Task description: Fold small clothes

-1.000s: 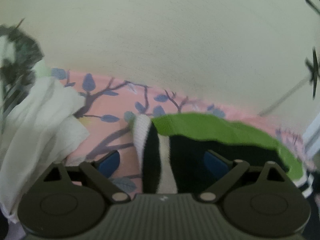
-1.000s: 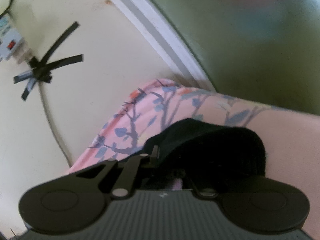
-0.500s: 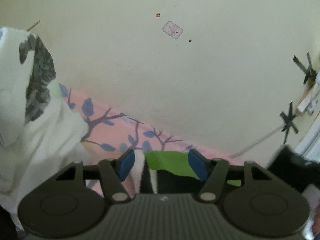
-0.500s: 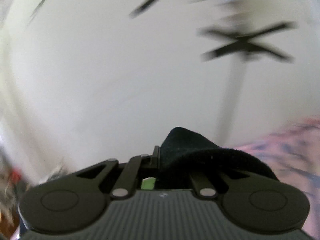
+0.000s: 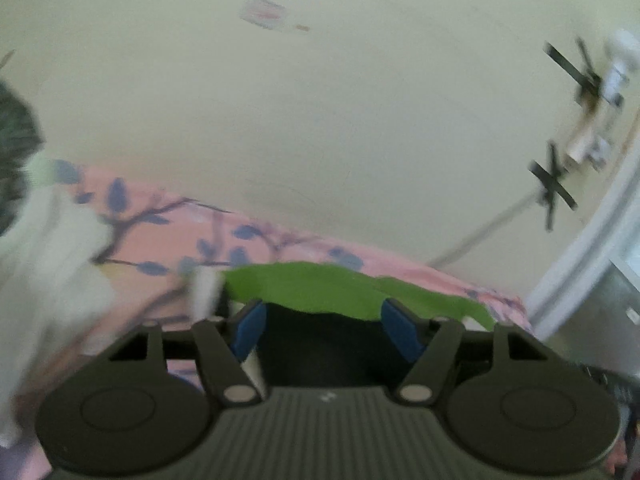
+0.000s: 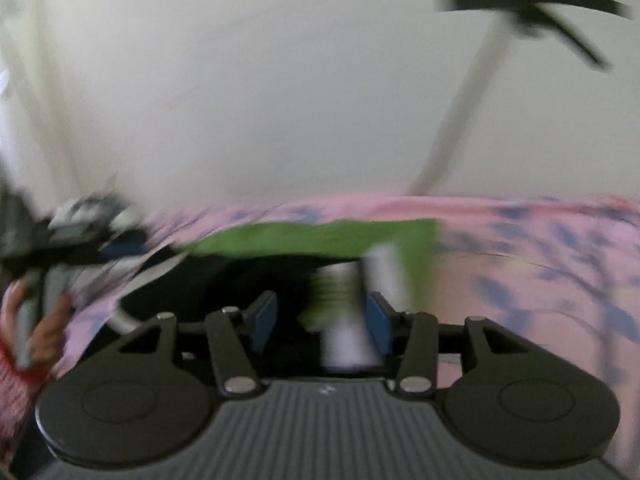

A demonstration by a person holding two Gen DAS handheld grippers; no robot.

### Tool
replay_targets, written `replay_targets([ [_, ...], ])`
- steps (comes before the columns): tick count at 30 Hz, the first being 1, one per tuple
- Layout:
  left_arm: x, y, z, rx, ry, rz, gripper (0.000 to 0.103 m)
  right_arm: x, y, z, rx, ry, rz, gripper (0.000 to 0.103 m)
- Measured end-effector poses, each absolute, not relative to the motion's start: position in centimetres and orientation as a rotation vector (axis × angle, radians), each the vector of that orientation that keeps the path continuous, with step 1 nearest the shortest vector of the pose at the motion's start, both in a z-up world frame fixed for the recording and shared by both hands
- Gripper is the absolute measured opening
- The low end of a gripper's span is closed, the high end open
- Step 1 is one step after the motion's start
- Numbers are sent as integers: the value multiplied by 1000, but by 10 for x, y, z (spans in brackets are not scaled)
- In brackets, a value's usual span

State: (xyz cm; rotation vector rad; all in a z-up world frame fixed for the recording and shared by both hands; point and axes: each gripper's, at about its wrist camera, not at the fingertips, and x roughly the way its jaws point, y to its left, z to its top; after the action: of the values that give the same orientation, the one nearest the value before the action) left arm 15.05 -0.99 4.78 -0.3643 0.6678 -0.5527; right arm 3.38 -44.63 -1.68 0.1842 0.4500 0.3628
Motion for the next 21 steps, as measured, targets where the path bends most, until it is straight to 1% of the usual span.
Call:
replay_targets([
  [3, 148, -37, 51, -320, 707, -598, 69, 35, -482, -20, 291, 429, 323, 41],
  [5, 142, -57, 58, -252, 691, -605, 86, 40, -489, -23, 300, 419, 297, 41],
  [6, 137, -67, 62, -214, 676, -613, 89, 45, -490, -25, 300, 422, 288, 44],
  [7, 132, -76, 66, -180, 663, -629, 93, 52, -491, -27, 301, 432, 277, 49],
  [8, 125, -85, 70, -151, 655, -649, 96, 60, -490, -31, 299, 444, 264, 51],
  [10, 115, -103, 72, -73, 654, -666, 98, 75, -484, -36, 289, 463, 257, 53],
  [12, 109, -118, 67, 9, 663, -644, 98, 93, -478, -40, 307, 476, 271, 57],
  [13, 107, -122, 63, 30, 669, -631, 96, 101, -476, -42, 330, 490, 287, 57],
  [14, 107, -124, 59, 40, 678, -616, 91, 107, -474, -44, 346, 505, 303, 56],
  [15, 110, -125, 54, 39, 692, -601, 83, 112, -470, -47, 349, 520, 326, 38],
  [16, 113, -124, 51, 36, 705, -599, 53, 114, -464, -48, 331, 538, 340, 0],
  [17, 117, -125, 48, 36, 719, -602, 23, 114, -459, -49, 299, 533, 332, 0],
  [18, 121, -126, 46, 34, 720, -592, 13, 111, -458, -48, 280, 502, 300, 0],
  [19, 123, -126, 44, 41, 698, -557, 9, 110, -462, -48, 290, 473, 258, 0],
  [21, 127, -122, 44, 78, 639, -429, 10, 111, -476, -51, 346, 453, 153, 0],
])
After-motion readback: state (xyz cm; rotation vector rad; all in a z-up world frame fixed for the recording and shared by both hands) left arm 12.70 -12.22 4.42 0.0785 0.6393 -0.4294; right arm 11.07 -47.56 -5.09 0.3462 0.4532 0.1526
